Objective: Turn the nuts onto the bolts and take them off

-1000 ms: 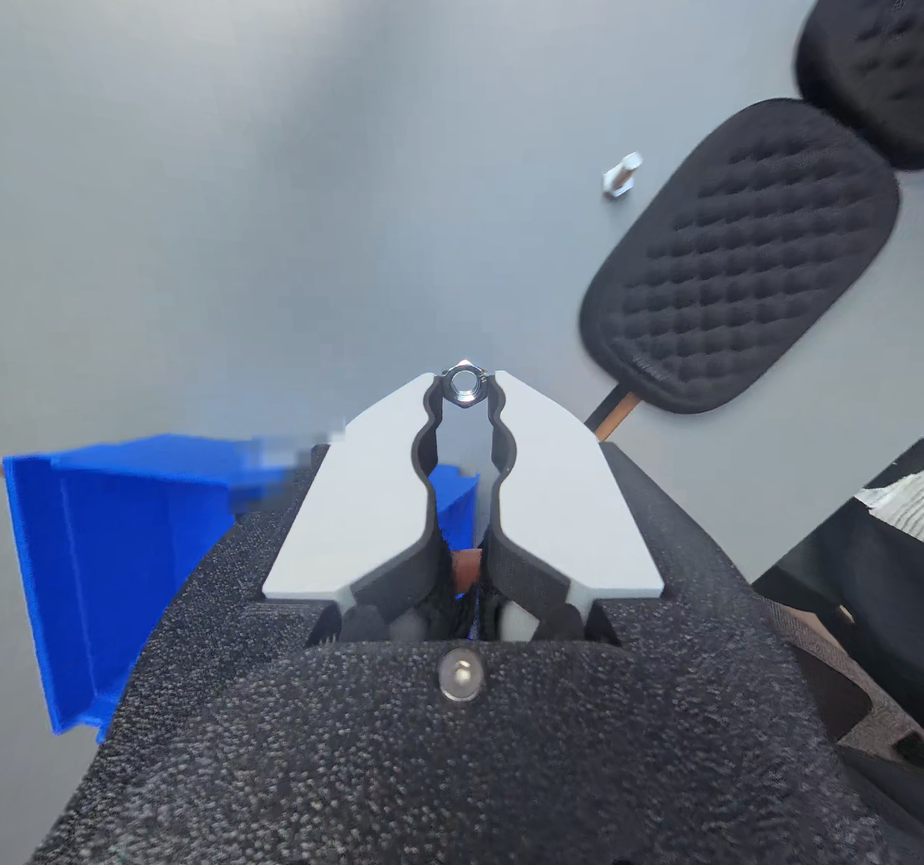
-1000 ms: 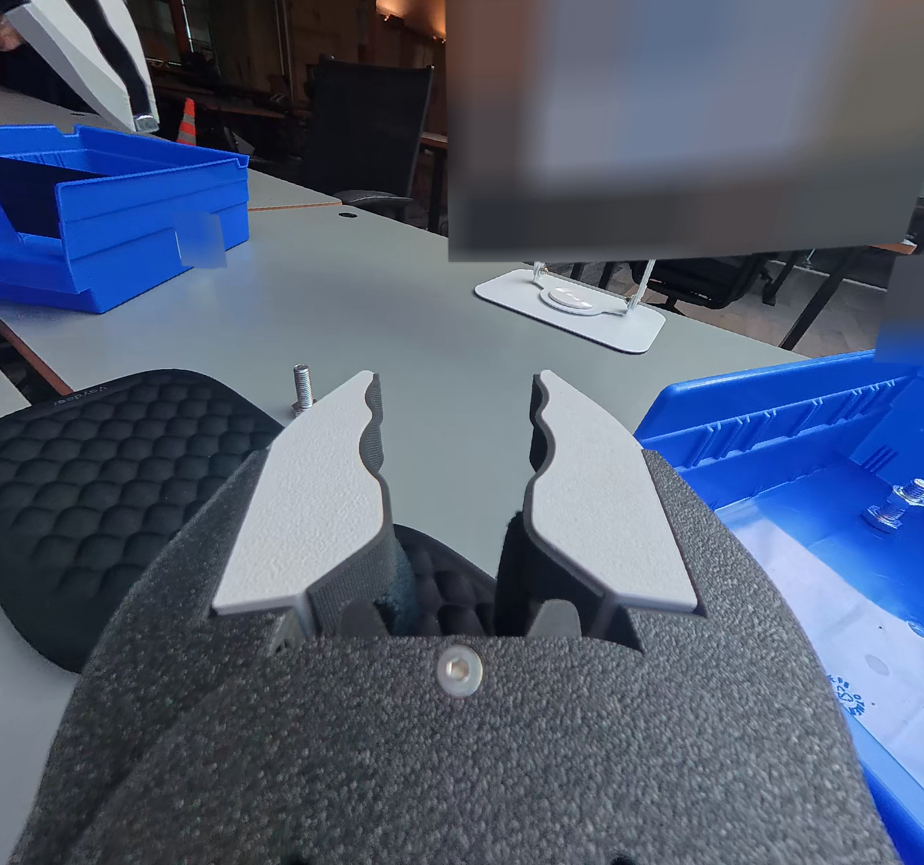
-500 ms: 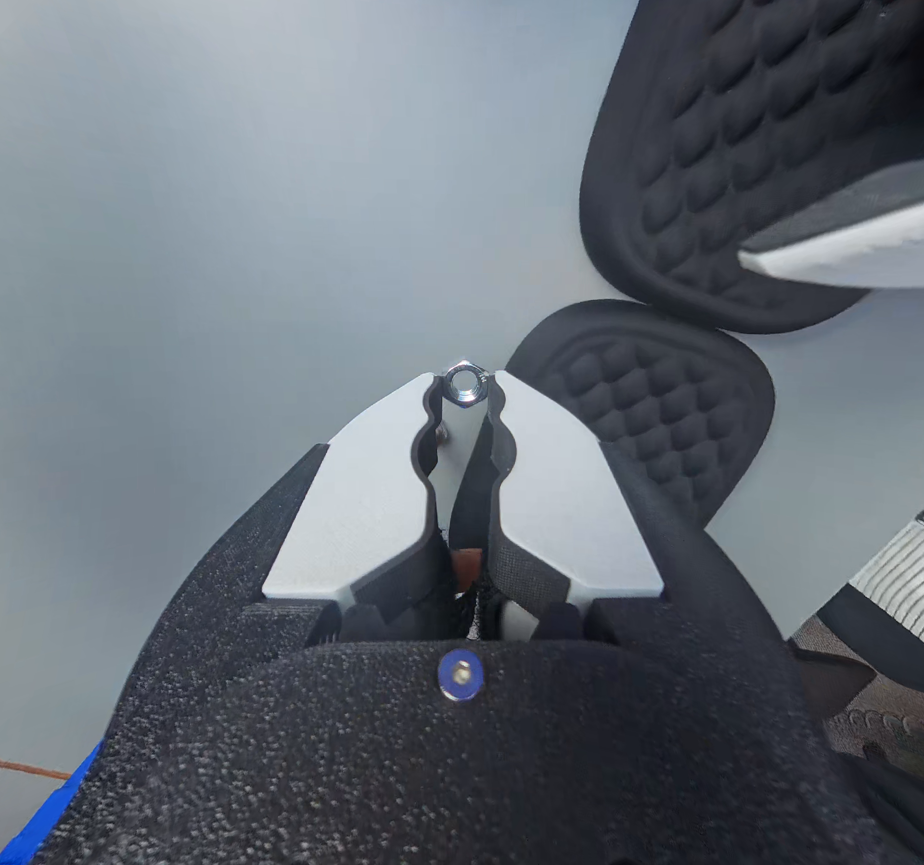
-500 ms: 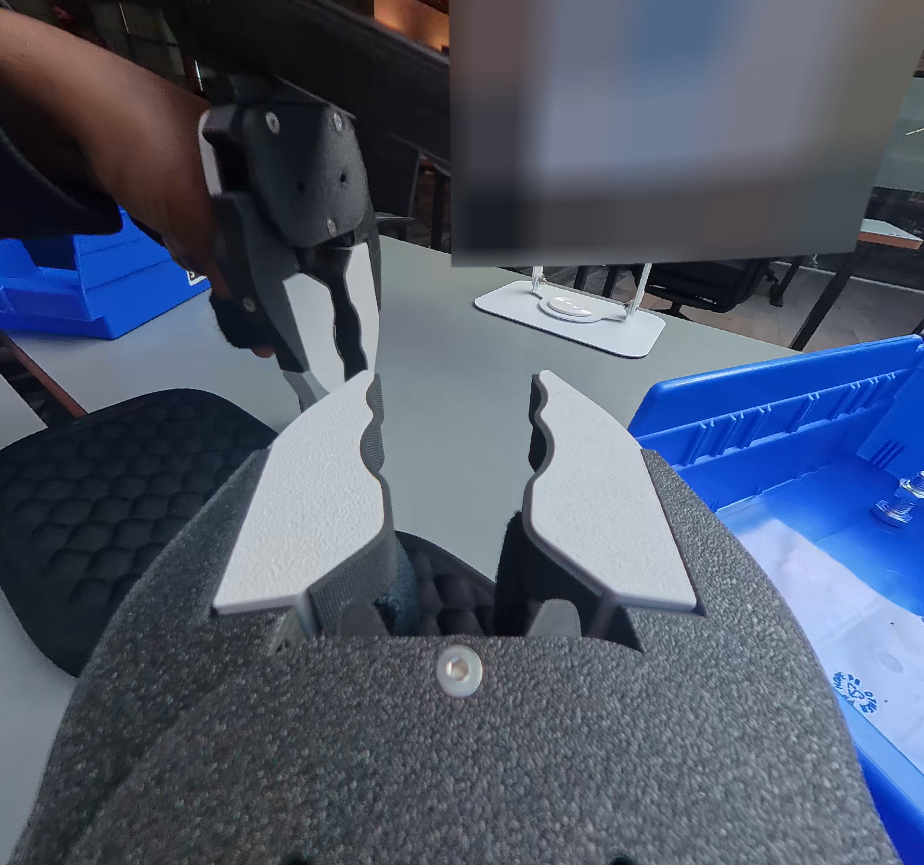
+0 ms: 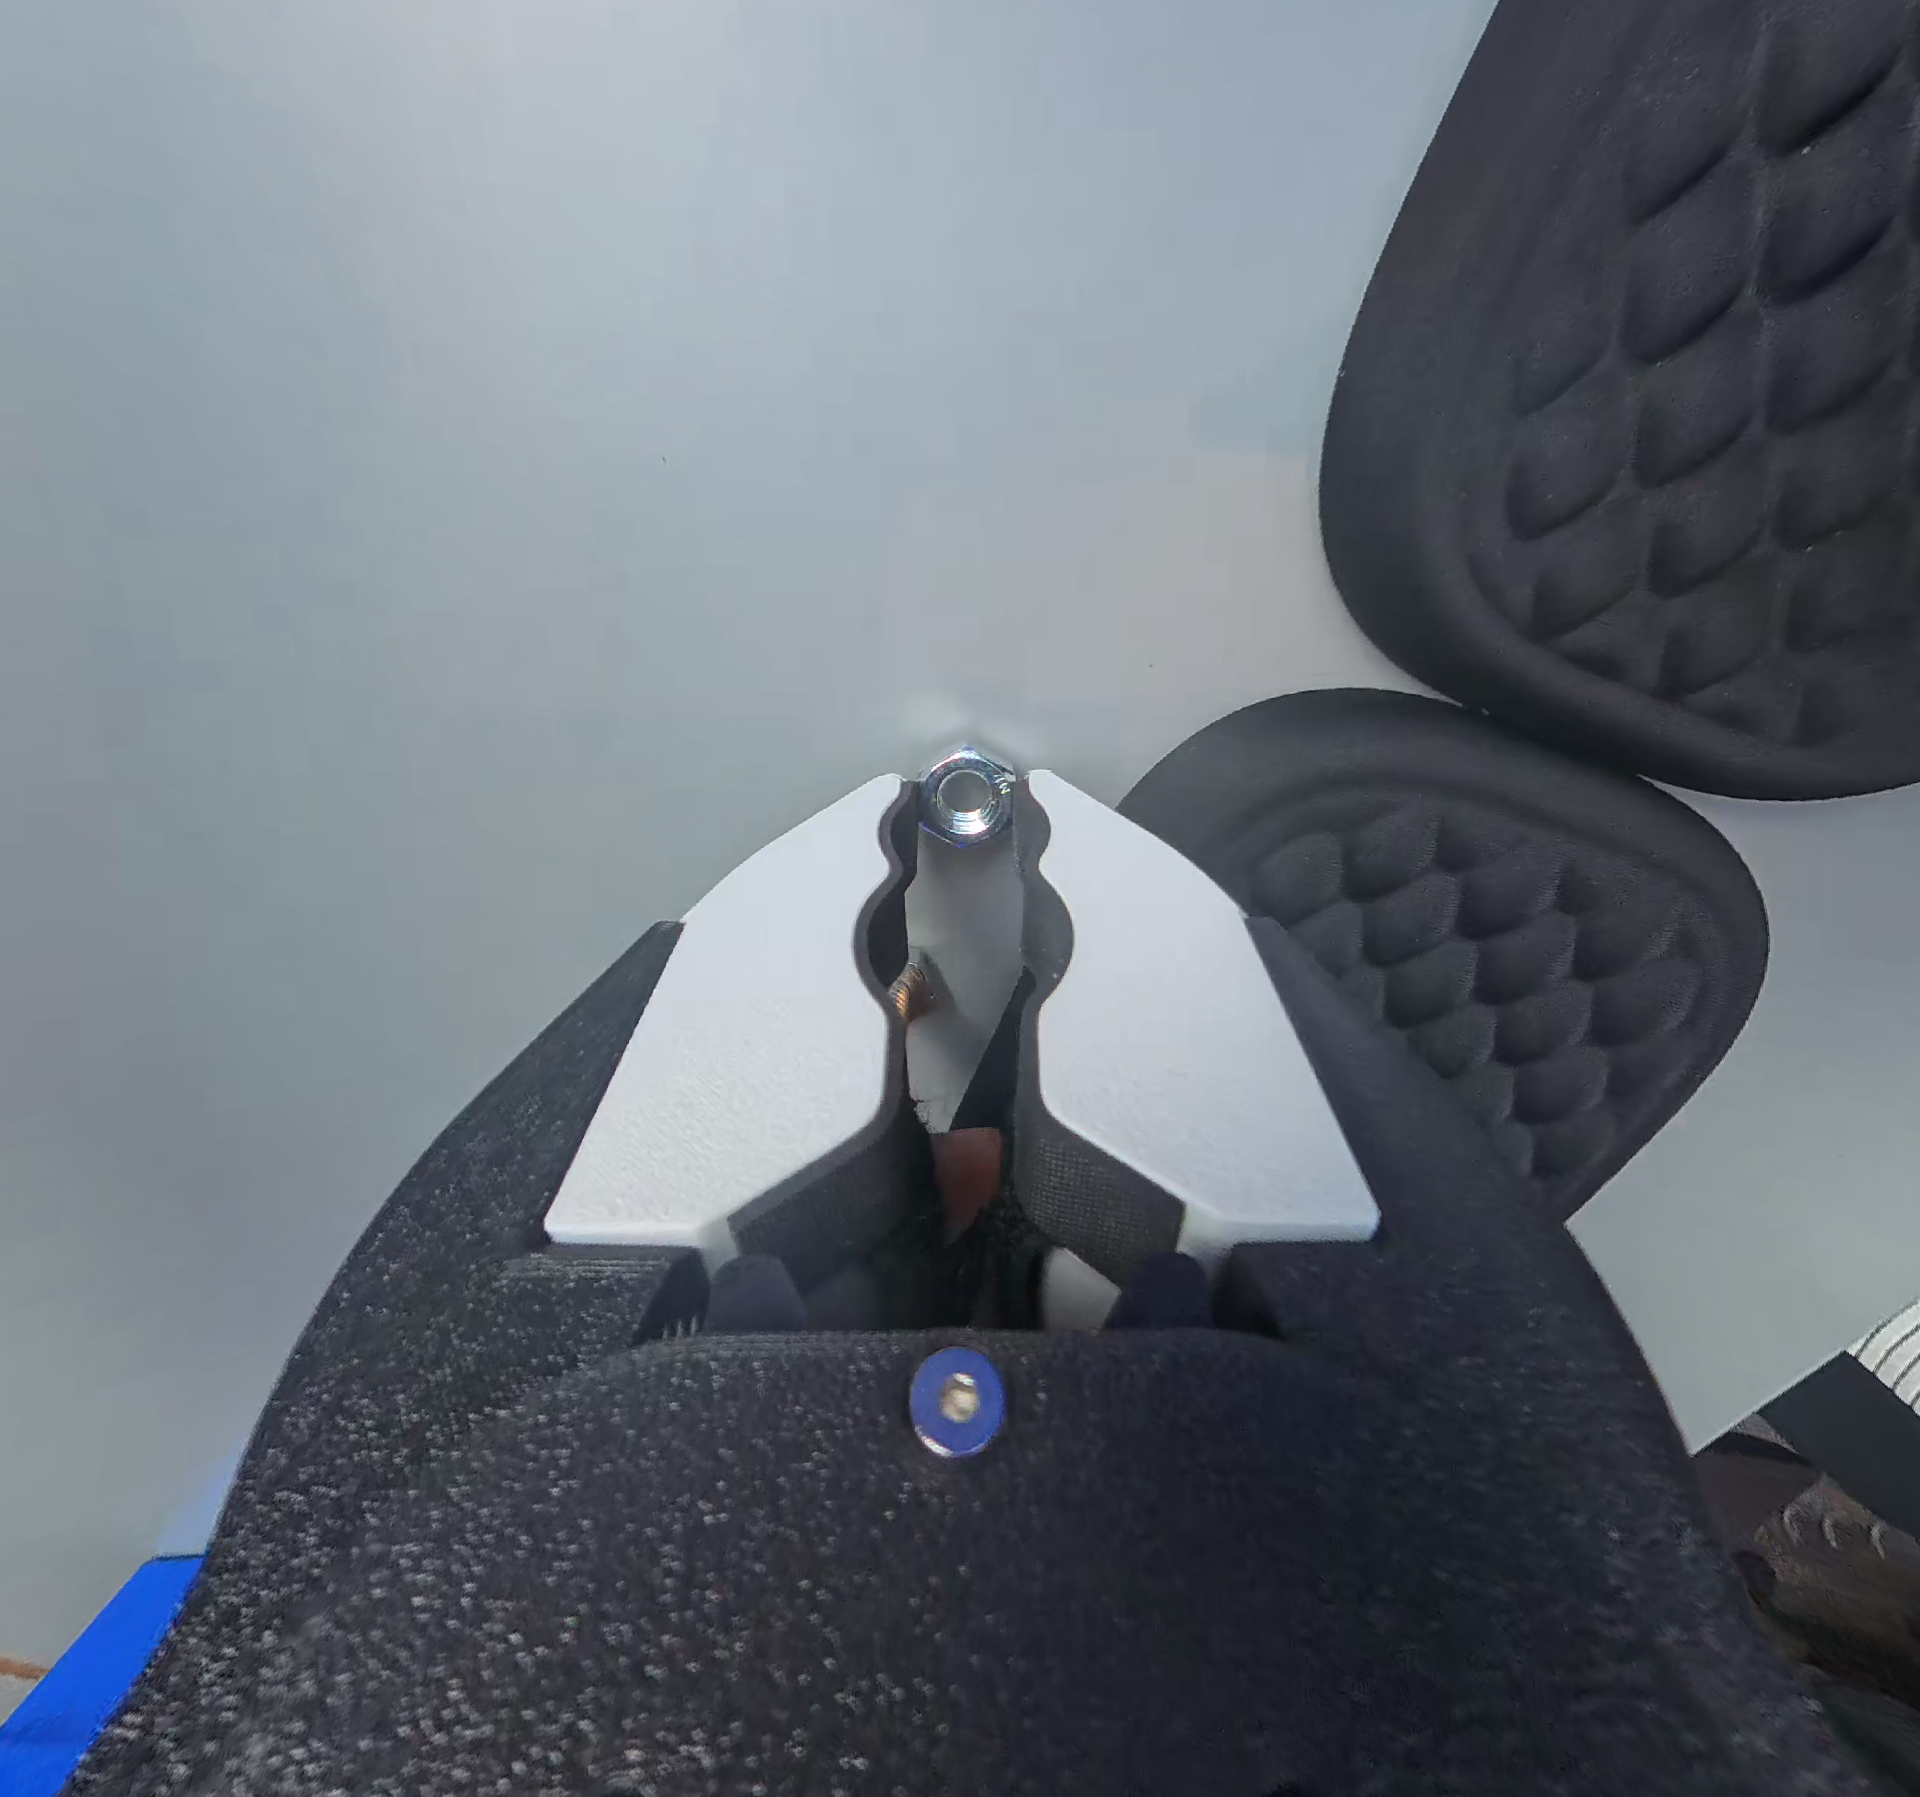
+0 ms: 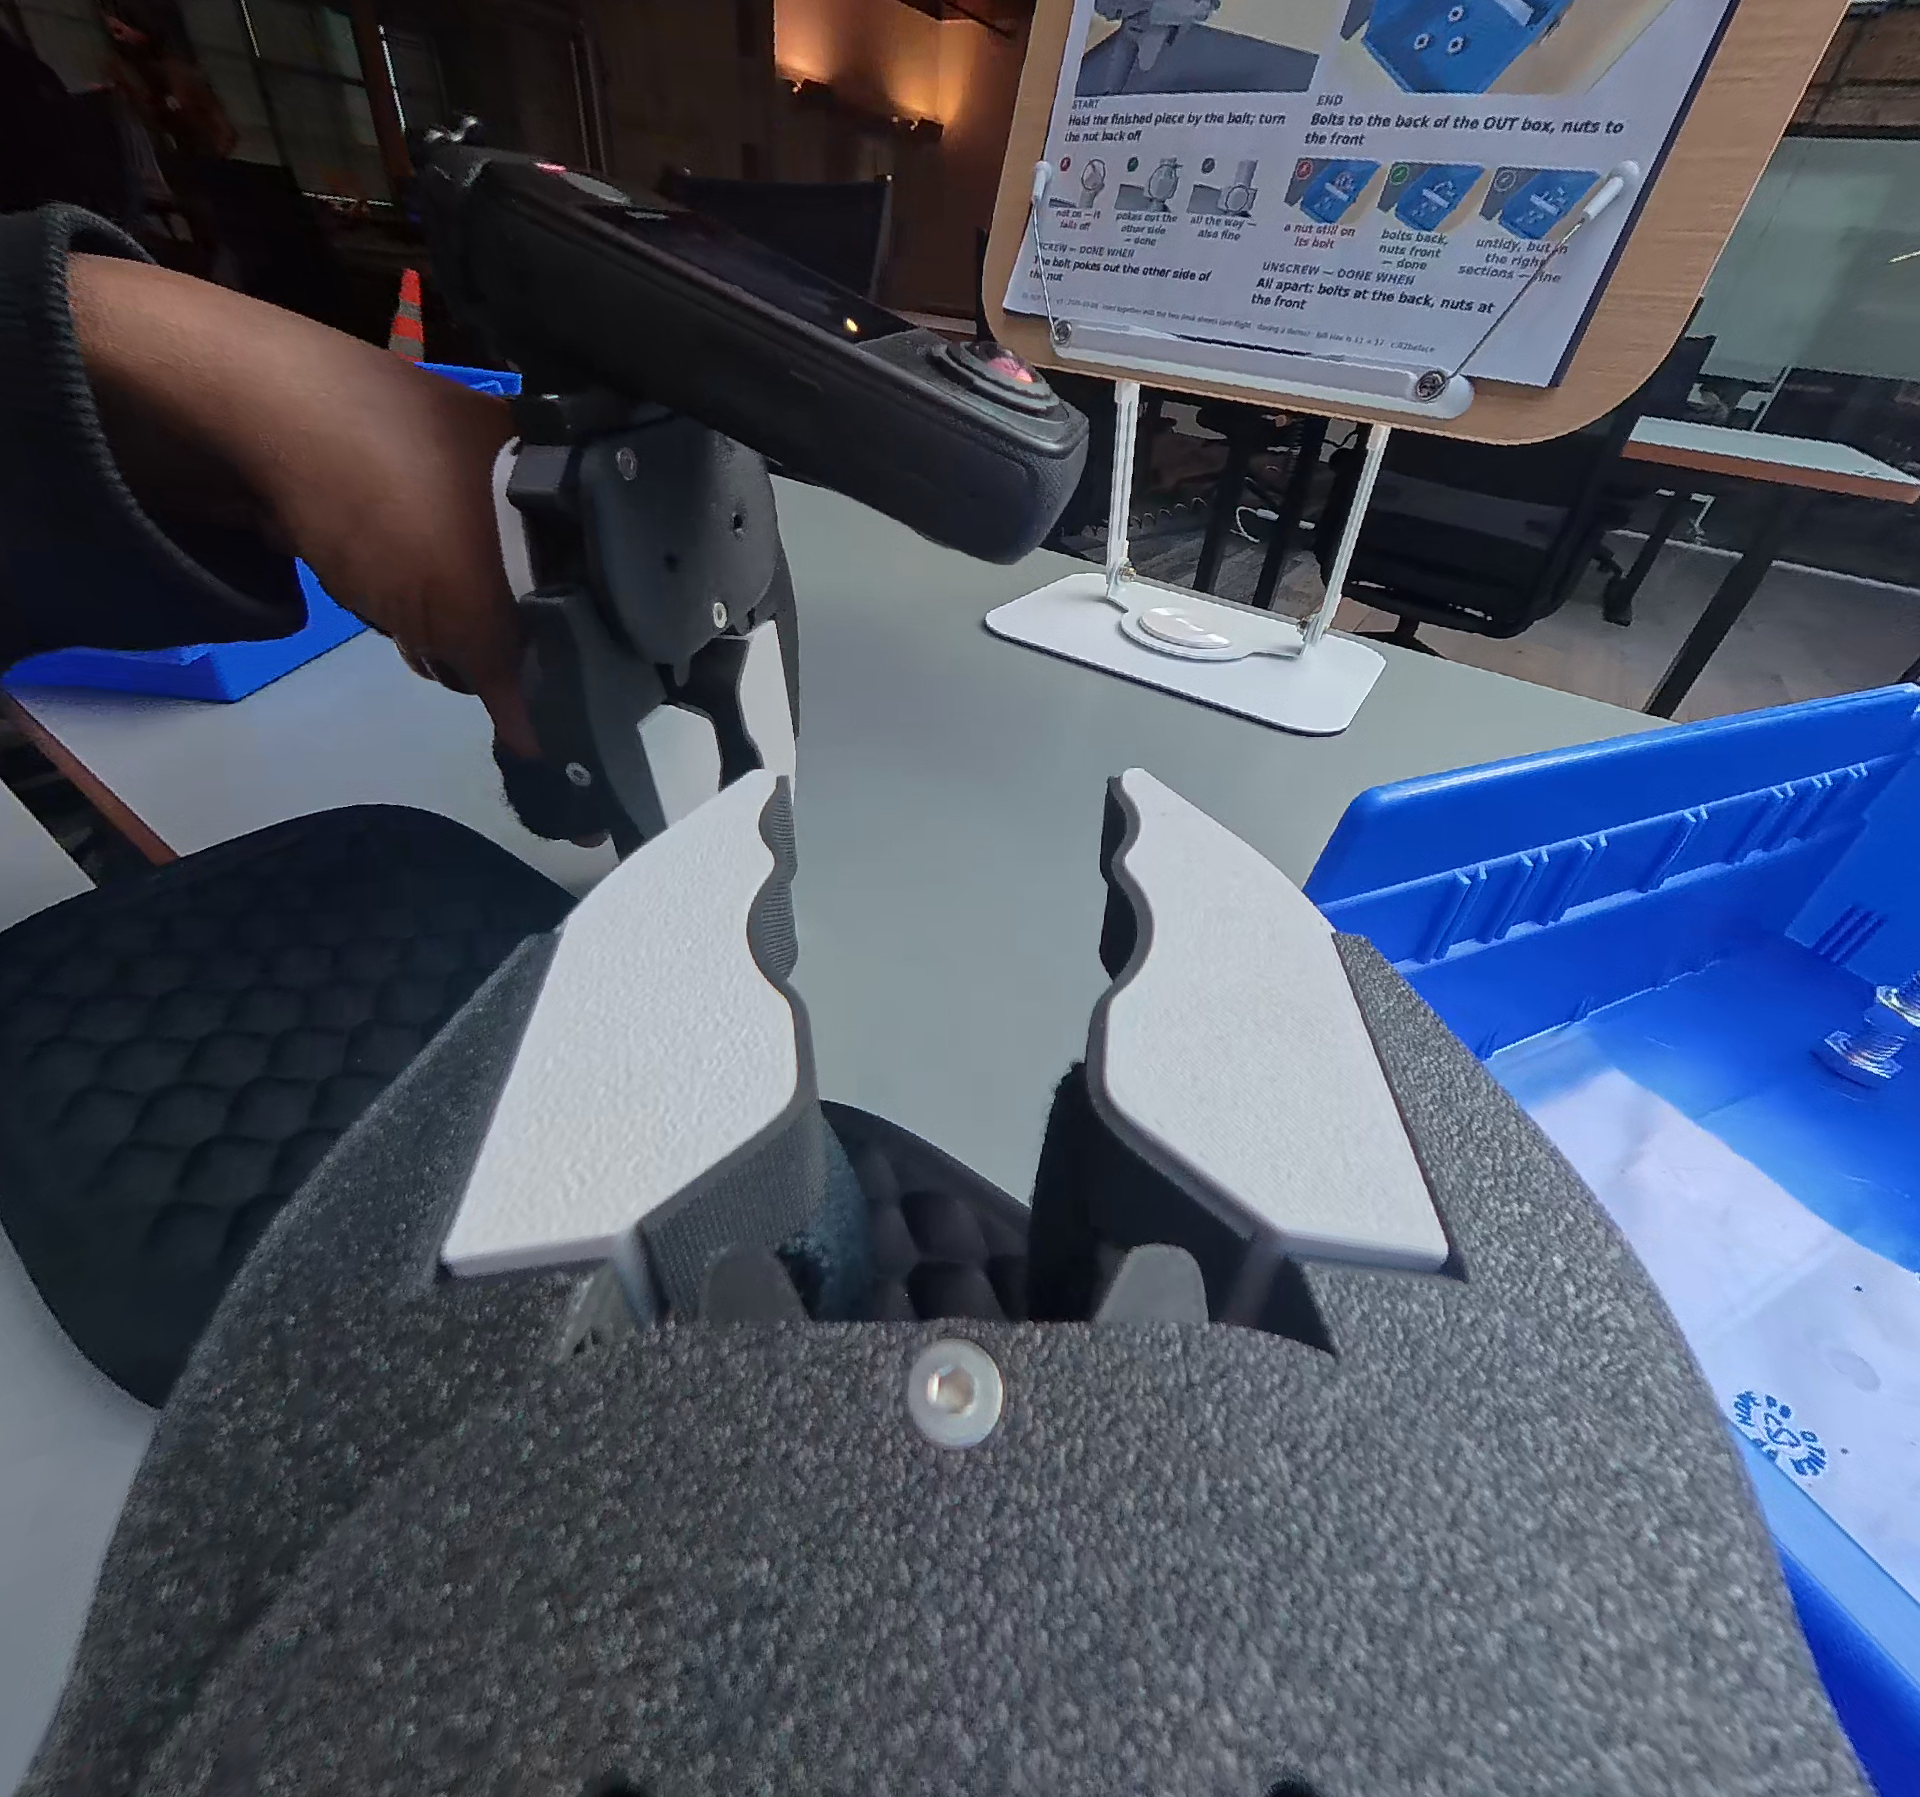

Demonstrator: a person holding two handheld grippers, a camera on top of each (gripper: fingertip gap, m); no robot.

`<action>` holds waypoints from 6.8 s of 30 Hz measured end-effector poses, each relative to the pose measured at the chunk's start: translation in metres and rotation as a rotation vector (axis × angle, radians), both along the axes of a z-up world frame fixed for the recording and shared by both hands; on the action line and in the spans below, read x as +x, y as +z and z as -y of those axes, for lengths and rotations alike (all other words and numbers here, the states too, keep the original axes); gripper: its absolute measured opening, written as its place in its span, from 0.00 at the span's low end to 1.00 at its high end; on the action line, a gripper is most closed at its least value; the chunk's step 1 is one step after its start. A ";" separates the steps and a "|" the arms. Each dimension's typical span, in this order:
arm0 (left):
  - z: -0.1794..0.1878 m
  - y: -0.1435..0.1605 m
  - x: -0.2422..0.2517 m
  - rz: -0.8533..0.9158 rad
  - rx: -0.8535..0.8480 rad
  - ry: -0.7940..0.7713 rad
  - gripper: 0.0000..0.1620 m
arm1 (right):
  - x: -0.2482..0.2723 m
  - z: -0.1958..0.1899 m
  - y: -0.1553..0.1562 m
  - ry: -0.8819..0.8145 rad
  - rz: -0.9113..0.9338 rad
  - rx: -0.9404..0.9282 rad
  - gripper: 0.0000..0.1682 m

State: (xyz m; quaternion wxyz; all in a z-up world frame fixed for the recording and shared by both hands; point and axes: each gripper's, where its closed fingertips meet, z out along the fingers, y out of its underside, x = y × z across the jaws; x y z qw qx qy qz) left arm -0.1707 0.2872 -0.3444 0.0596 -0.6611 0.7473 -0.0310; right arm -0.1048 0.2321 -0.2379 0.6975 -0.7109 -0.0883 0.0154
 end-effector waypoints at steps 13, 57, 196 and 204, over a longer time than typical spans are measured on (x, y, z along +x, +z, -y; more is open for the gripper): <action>0.010 0.097 0.007 0.968 -0.119 0.047 0.28 | -0.001 0.000 0.000 0.008 0.002 -0.005 0.34; 0.000 0.112 -0.076 1.518 -0.178 0.078 0.29 | -0.108 -0.071 -0.060 0.413 0.192 -0.454 0.19; 0.194 0.083 -0.077 1.264 -0.482 -0.278 0.11 | -0.162 0.124 0.048 1.202 0.917 -0.661 0.11; 0.205 0.081 -0.083 1.239 -0.523 -0.347 0.11 | -0.179 0.136 0.026 1.328 1.070 -0.638 0.11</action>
